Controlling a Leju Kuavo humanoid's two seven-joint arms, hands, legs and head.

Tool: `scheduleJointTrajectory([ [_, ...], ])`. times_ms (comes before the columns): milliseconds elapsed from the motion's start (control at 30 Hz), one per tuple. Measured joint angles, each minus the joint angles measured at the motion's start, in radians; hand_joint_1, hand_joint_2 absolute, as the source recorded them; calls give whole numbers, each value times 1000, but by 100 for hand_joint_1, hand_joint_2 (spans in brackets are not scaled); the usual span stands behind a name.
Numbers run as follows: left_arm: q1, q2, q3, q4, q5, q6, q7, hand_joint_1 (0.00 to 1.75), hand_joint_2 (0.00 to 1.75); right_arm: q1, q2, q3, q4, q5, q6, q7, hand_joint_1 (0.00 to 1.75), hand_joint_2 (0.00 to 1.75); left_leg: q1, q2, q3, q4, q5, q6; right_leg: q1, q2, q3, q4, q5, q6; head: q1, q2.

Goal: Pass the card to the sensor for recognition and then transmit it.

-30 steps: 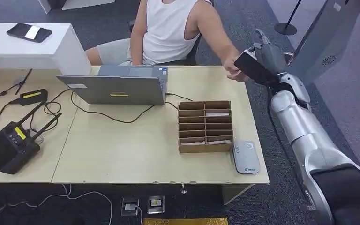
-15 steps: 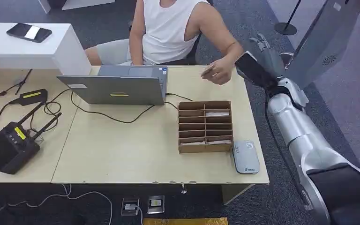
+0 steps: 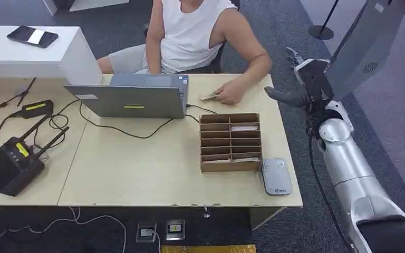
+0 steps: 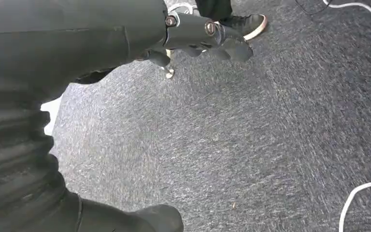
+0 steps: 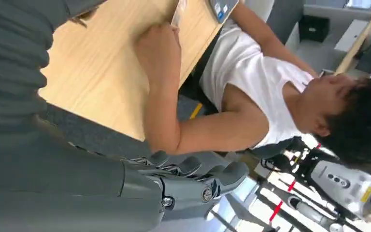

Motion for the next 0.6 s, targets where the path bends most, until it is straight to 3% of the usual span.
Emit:
scheduleJointTrajectory([
  [267,27,14,0,0,33,11,-18,0,175,155,-40,-36,-222,-71,116,9,0,175,0,0,0,0,0,0,0,0,0,0,0,0,0,0],
  [600,34,22,3,0,49,14,-19,0,175,283,-75,-64,-339,7,164,25,0,175,0,0,0,0,0,0,0,0,0,0,0,0,0,0],
])
